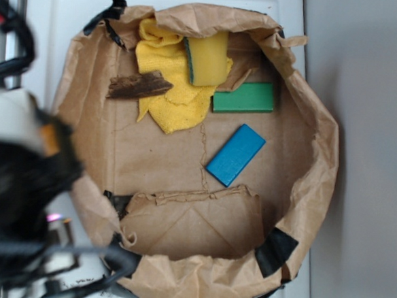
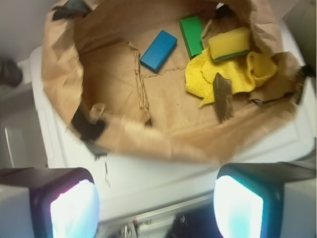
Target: Grab the blue block.
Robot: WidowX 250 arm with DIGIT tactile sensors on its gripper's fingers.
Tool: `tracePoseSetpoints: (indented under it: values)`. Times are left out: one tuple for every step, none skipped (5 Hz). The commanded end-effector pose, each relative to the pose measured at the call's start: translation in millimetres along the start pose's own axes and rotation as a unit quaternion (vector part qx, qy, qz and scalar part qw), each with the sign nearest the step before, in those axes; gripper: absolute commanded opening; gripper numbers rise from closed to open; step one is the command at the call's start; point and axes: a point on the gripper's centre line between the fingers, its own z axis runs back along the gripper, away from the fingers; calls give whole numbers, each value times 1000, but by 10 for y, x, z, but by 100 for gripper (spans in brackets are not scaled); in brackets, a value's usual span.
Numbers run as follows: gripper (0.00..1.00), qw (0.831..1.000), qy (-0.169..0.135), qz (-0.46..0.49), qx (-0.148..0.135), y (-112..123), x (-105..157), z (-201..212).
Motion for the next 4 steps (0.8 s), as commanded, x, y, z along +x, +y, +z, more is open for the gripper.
tracePoseSetpoints:
  values:
    - [100, 995, -21, 101, 18, -35, 862, -616]
    - [100, 992, -33, 119, 25, -52, 964, -914]
    - [100, 987, -50, 155, -2, -53, 942, -1104]
    - [100, 984, -69, 164, -26, -55, 911, -1207]
